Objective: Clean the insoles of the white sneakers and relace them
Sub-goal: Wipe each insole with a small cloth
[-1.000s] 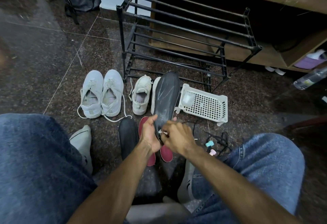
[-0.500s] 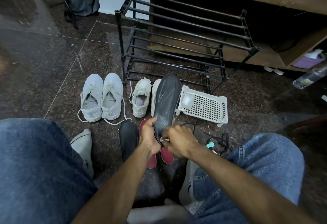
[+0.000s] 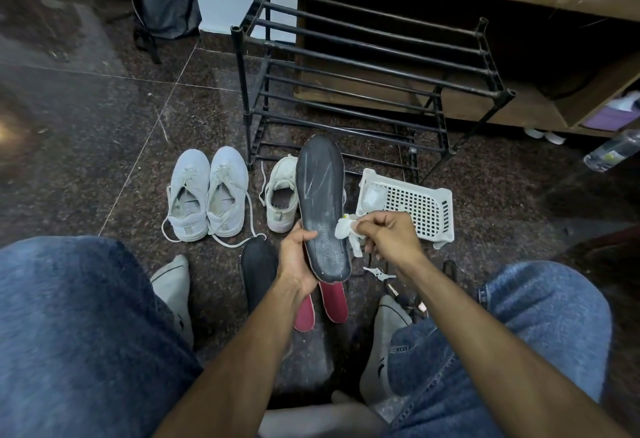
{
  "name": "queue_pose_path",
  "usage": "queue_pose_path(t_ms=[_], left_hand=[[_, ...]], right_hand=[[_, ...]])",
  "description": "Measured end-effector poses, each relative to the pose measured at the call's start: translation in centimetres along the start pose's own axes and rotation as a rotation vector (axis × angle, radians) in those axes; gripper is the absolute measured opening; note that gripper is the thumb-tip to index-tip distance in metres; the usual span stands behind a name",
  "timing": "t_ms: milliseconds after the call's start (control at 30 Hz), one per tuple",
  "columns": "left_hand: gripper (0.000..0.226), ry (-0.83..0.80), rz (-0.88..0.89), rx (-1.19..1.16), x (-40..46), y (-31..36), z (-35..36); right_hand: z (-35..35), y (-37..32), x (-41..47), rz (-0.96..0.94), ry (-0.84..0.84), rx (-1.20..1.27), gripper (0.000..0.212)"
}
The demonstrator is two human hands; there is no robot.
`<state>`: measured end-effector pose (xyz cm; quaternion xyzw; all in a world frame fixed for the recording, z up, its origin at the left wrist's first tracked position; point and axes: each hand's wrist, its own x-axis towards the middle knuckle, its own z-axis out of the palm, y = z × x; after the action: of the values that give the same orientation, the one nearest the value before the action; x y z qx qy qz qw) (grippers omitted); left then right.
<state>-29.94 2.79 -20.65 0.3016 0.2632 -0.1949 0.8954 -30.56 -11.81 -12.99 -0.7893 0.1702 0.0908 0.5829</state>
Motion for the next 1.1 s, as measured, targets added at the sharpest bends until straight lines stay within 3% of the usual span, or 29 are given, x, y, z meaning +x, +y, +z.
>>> queue_pose_path(t_ms=[167, 367, 433, 600, 667, 833, 1033, 1100], left_hand=[[0.054, 0.017, 0.106, 0.098, 0.3, -0.2, 0.1], [0.056, -0.021, -0.004, 0.143, -0.6, 0.0, 0.6], [0.037, -0.092, -0.039, 0.113, -1.2, 0.2, 0.9], [0.069, -0.124, -0.030, -0.022, -0.6, 1.2, 0.0], [0.075, -0.152, -0.084, -0.006, -0.6, 1.0, -0.3], [0.061, -0.186, -0.163, -0.012, -1.0, -0.3, 0.3], [0.062, -0.256, -0.248, 0.123, -1.4, -1.7, 0.2], [0.062, -0.248, -0.256, 0.145, -1.0, -1.7, -0.3]], right_hand=[[0.6, -0.3, -0.1, -0.142, 0.082, -0.004, 0.015], [1.8, 0.8, 0.4, -0.409, 0.044, -0.477, 0.003], [2.2, 0.9, 0.2, -0.443, -0.006, -0.625, 0.012], [4.6, 2.4, -1.6, -0.498, -0.184, -0.738, 0.027], [5.0, 2.4, -1.7, -0.500, -0.184, -0.763, 0.026], [4.4, 0.6, 0.3, -0.512, -0.073, -0.884, 0.024], [2.2, -0.9, 5.4, -0.290, 0.186, -0.782, 0.020], [2.2, -0.4, 4.9, -0.311, 0.134, -0.720, 0.020]])
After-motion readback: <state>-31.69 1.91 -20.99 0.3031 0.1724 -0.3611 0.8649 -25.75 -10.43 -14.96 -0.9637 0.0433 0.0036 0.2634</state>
